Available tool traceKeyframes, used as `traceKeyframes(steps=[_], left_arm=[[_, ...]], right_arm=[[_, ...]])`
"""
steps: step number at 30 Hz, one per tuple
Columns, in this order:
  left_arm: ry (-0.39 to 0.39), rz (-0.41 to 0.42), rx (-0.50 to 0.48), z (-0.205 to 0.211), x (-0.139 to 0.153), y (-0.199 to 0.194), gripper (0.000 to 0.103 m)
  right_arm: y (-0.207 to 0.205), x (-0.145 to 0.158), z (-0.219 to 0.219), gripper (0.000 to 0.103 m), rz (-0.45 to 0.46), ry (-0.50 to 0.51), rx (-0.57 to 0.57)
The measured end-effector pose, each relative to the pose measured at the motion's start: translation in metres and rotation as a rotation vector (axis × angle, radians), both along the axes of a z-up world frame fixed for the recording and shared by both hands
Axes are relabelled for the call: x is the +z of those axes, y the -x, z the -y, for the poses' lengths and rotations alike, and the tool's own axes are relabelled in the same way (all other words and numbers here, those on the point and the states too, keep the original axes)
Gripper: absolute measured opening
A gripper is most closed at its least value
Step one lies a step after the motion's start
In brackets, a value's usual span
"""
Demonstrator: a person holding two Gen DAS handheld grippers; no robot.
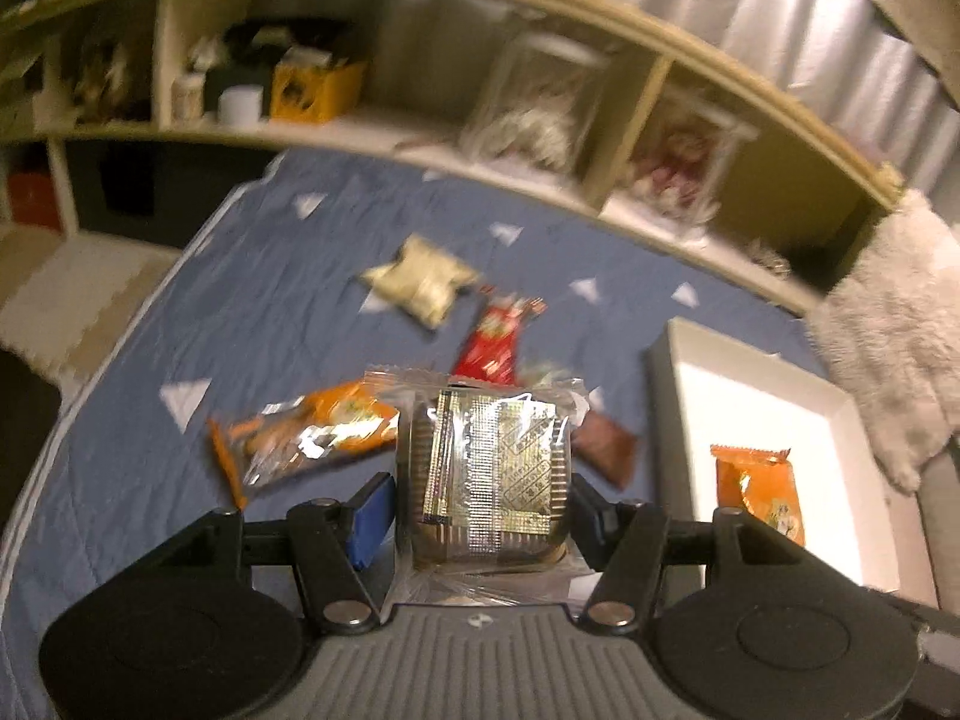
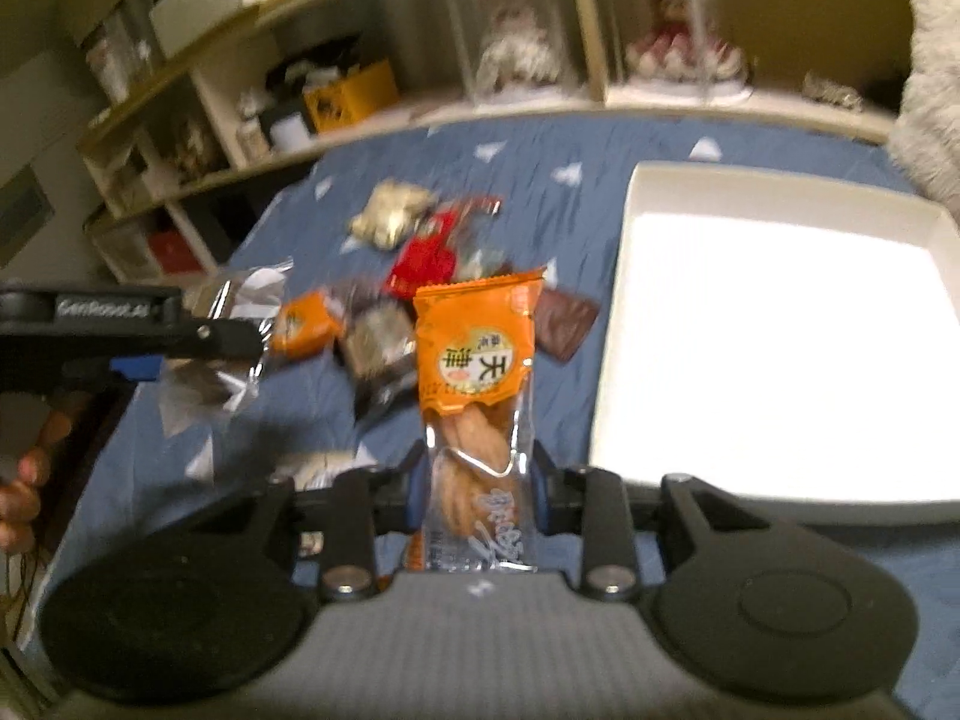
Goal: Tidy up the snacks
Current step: 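Carry the cake and orange bag in both tools over the white tray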
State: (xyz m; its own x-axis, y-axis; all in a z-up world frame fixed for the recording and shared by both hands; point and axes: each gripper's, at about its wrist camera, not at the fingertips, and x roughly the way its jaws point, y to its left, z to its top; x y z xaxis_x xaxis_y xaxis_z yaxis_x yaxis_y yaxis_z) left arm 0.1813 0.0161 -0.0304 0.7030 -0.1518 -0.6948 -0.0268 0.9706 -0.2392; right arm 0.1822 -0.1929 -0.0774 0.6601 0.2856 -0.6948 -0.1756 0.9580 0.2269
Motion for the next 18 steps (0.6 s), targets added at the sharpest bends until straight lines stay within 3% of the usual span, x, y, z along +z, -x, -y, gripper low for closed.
traceKeyframes(steps=[9, 18], left_arm=[[0.021, 0.038, -0.126, 0.064, 0.019, -0.019, 0.062], [0.044, 0.011, -0.275, 0.144, 0.003, -0.047, 0.062]], right_arm=[[0.002, 0.036, 0.051, 0.037, 0.094, 0.064, -0.09], [-0.005, 0.034, 0.116, 0.038, 0.092, 0.071, -0.21]])
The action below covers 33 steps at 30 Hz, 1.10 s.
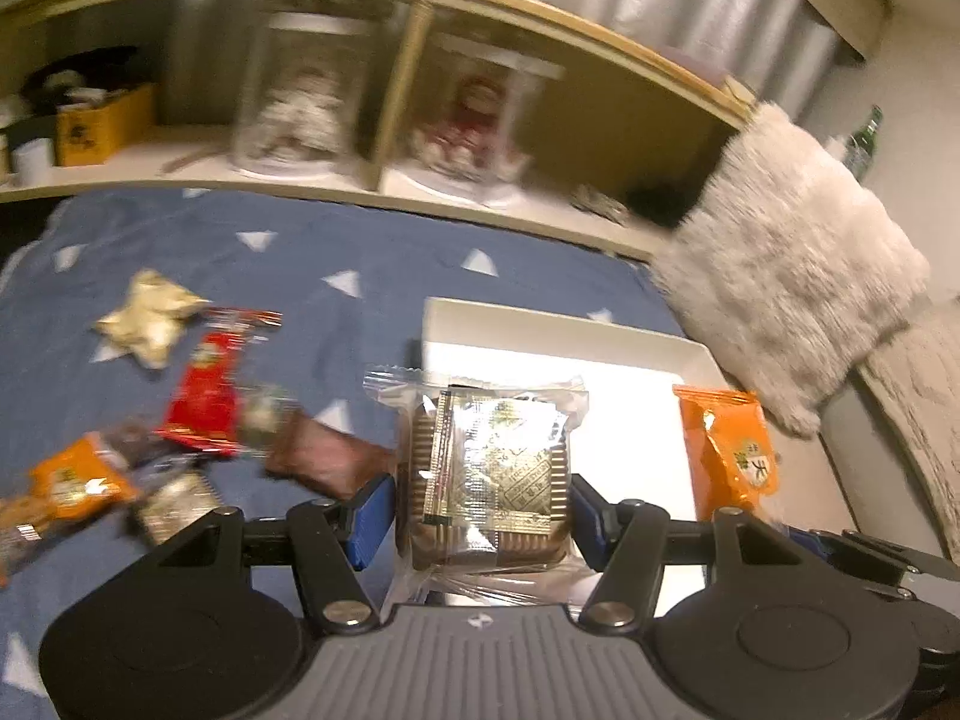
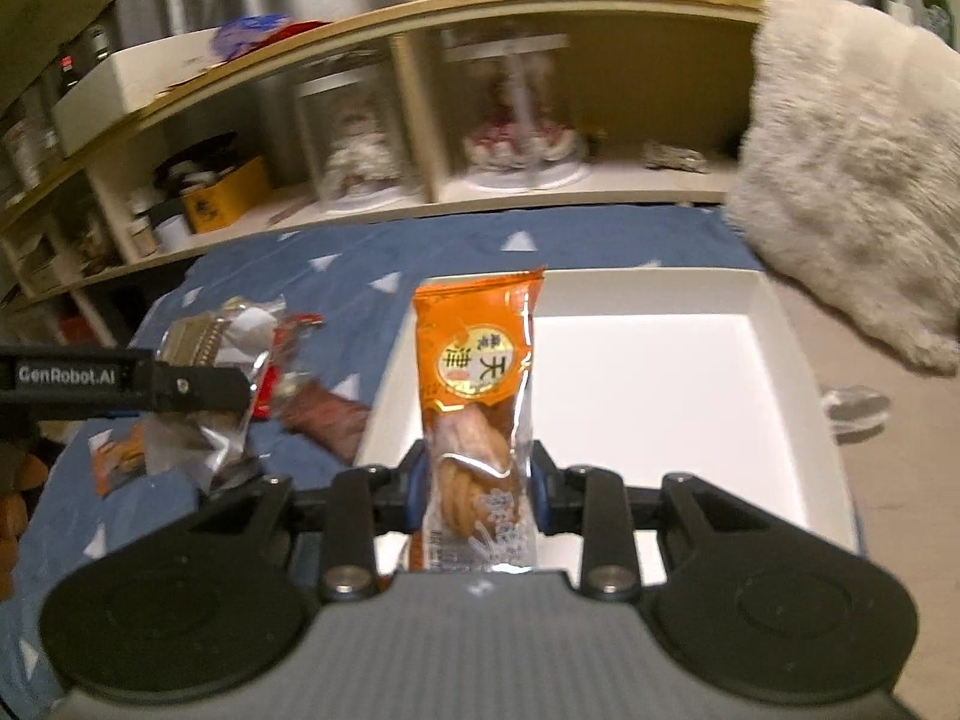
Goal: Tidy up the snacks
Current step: 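Carry the cake and orange bag in both tools over the white tray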
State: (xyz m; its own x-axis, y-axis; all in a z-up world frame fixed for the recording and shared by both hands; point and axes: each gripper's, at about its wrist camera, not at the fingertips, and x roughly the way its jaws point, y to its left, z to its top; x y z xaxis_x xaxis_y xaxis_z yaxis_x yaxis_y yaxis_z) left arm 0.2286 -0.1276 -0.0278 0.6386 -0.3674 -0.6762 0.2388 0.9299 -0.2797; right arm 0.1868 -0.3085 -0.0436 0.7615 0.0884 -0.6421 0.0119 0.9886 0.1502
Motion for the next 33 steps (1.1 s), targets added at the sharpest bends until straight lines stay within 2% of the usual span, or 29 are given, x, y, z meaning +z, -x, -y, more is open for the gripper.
traceKeyframes(steps=[8, 18, 29, 31, 33], left_arm=[[0.013, -0.078, -0.067, 0.04, -0.036, -0.023, 0.062], [0.02, -0.184, -0.051, 0.045, -0.072, -0.042, 0.062], [-0.04, -0.194, -0.06, 0.051, -0.082, -0.044, 0.062], [-0.043, -0.179, -0.065, 0.052, -0.081, -0.044, 0.065], [-0.056, -0.159, -0.074, 0.053, -0.079, -0.042, 0.08]], right_arm=[[-0.013, -0.018, 0.033, 0.038, -0.046, -0.022, -0.071], [-0.04, -0.045, 0.059, 0.038, -0.13, -0.034, -0.113], [-0.066, -0.066, 0.069, 0.038, -0.202, -0.032, -0.137], [-0.069, -0.068, 0.071, 0.038, -0.204, -0.037, -0.143], [-0.07, -0.068, 0.073, 0.043, -0.197, -0.038, -0.136]])
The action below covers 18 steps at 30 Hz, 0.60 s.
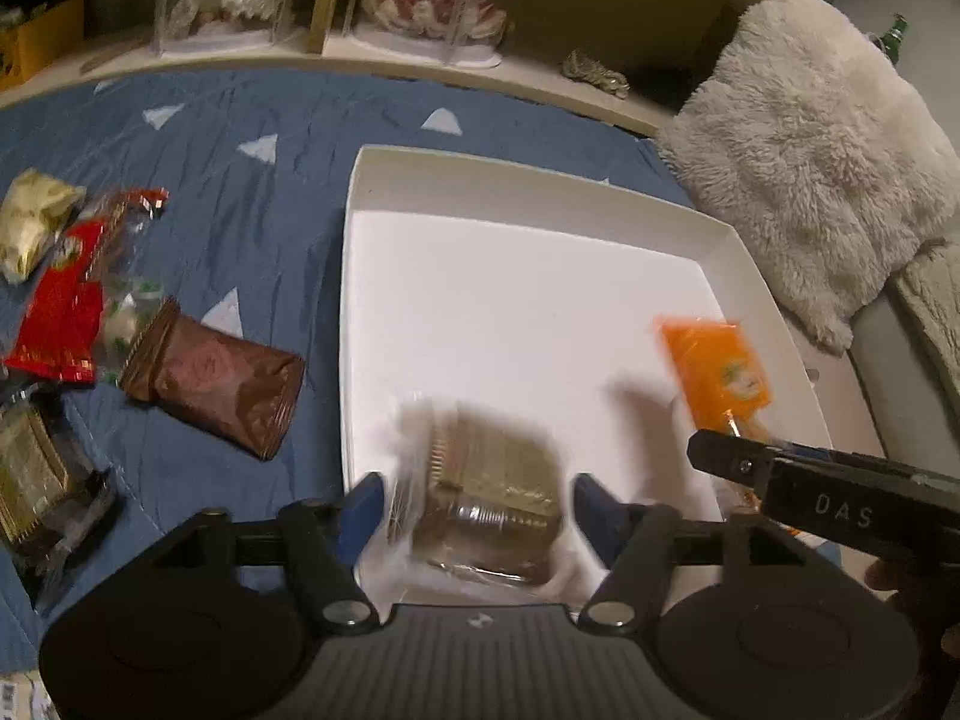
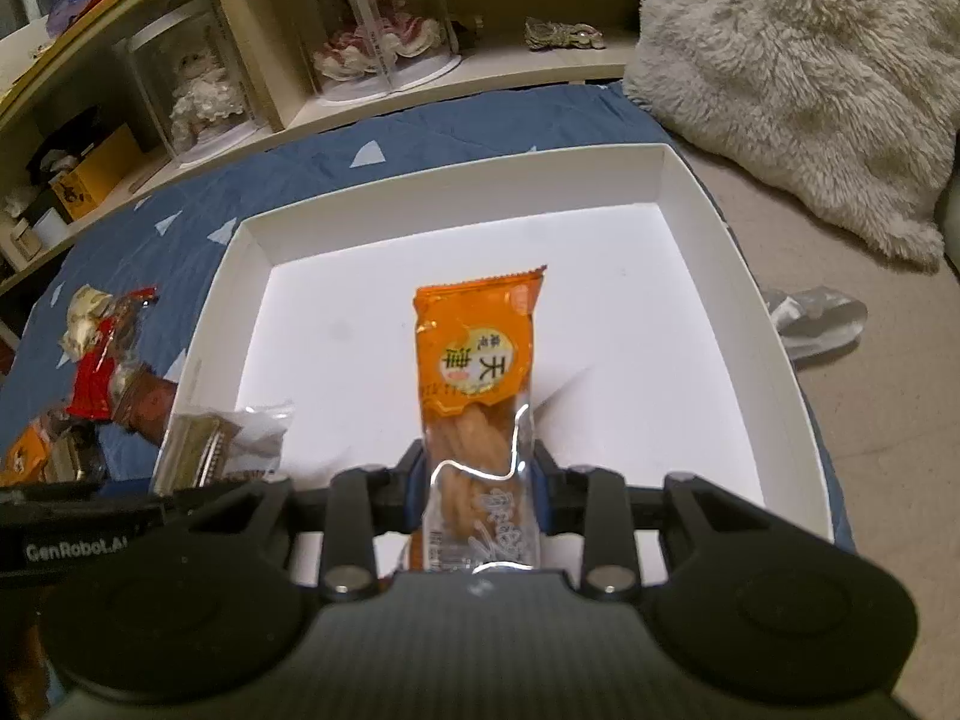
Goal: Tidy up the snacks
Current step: 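Carry the cake and orange bag in both tools over the white tray, then lower both snacks into the tray and open both tools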
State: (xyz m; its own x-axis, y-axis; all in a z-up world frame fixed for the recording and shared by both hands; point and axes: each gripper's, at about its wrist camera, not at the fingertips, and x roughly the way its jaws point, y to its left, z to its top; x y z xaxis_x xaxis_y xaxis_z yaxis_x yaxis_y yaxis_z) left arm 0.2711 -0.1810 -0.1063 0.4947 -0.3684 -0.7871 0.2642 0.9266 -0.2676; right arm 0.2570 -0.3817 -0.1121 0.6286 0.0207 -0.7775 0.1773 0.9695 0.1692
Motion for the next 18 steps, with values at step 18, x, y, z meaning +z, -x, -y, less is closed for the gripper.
traceKeyframes(steps=[18], left_arm=[[-0.083, 0.014, -0.053, -0.002, 0.02, 0.025, 0.09]], right_arm=[[0.032, 0.009, 0.006, 0.061, -0.018, 0.023, -0.05]])
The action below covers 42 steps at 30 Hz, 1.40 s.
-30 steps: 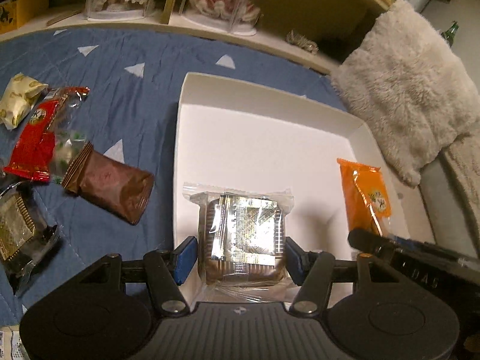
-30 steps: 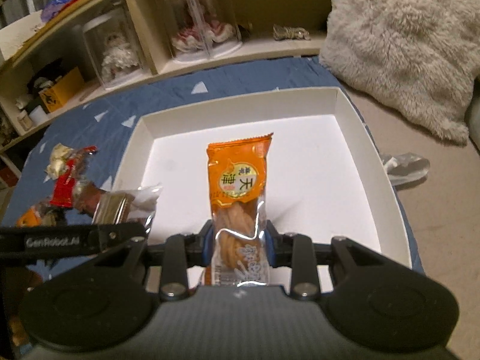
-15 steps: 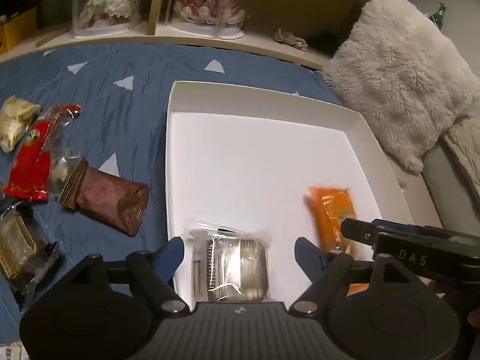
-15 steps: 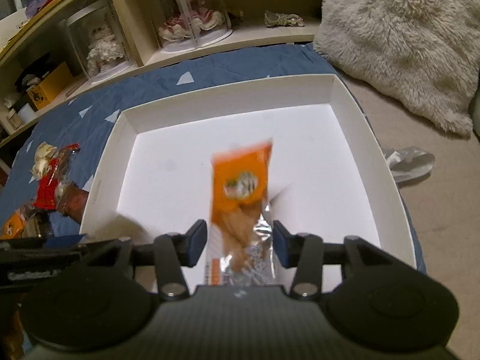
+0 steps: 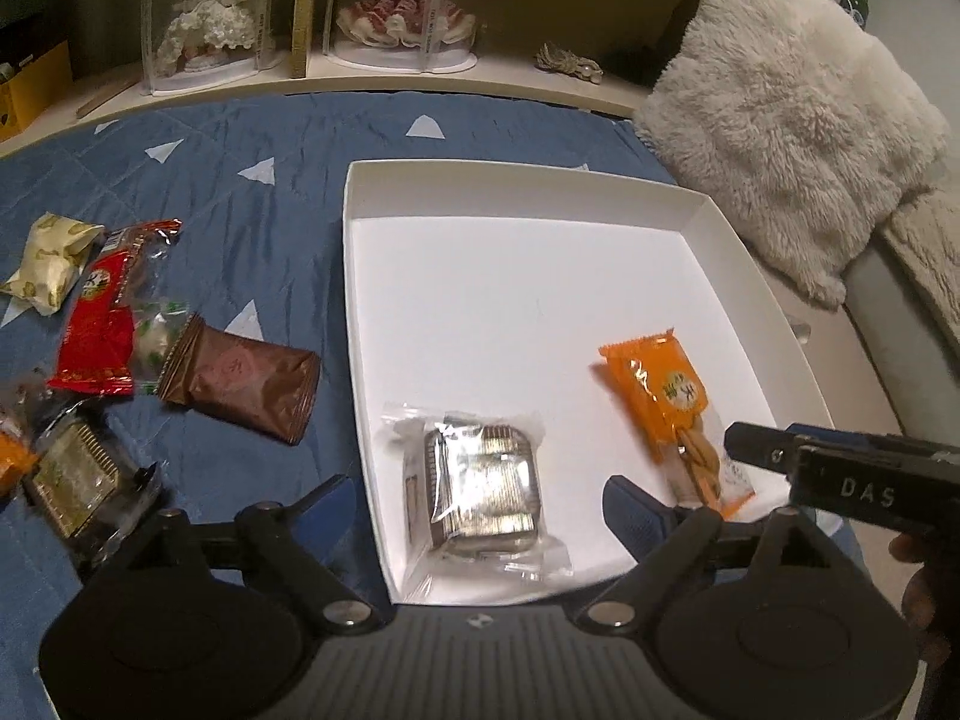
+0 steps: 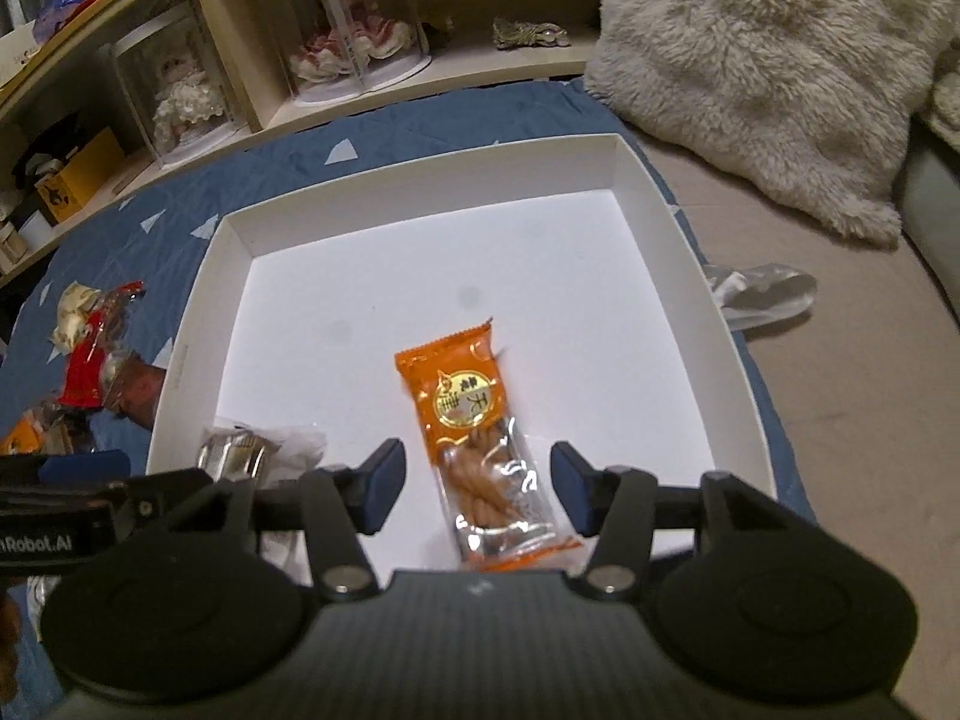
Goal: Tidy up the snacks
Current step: 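Lower both snacks into the tray and open both tools, then withdraw both open tools from the tray back toward the pile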
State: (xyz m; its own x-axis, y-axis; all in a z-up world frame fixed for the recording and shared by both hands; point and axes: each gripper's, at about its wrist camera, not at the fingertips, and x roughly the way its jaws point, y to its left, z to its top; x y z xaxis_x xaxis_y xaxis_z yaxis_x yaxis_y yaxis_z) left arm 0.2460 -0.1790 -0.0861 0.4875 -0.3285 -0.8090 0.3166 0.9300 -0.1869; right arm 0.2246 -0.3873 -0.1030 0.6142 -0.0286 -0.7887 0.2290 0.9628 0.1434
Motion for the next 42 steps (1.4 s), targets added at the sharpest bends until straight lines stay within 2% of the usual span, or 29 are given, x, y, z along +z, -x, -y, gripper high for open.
traceKeyframes(steps=[7, 16, 23, 29, 42], left_arm=[[0.002, 0.009, 0.006, -0.014, 0.011, 0.014, 0.091], [0.012, 0.039, 0.04, -0.037, 0.025, 0.031, 0.1], [0.02, 0.065, 0.043, -0.052, 0.034, 0.047, 0.103], [-0.005, 0.084, 0.038, -0.062, 0.038, 0.058, 0.103], [-0.067, 0.136, 0.092, -0.123, 0.048, 0.069, 0.103]], right_arm=[[0.021, 0.012, -0.005, 0.066, 0.018, 0.009, -0.013], [0.049, 0.027, -0.022, 0.078, 0.059, 0.049, -0.022], [0.07, 0.036, -0.033, 0.09, 0.073, 0.095, -0.04], [0.086, 0.047, -0.044, 0.102, 0.101, 0.135, -0.049], [0.103, 0.052, -0.073, 0.103, 0.14, 0.158, -0.039]])
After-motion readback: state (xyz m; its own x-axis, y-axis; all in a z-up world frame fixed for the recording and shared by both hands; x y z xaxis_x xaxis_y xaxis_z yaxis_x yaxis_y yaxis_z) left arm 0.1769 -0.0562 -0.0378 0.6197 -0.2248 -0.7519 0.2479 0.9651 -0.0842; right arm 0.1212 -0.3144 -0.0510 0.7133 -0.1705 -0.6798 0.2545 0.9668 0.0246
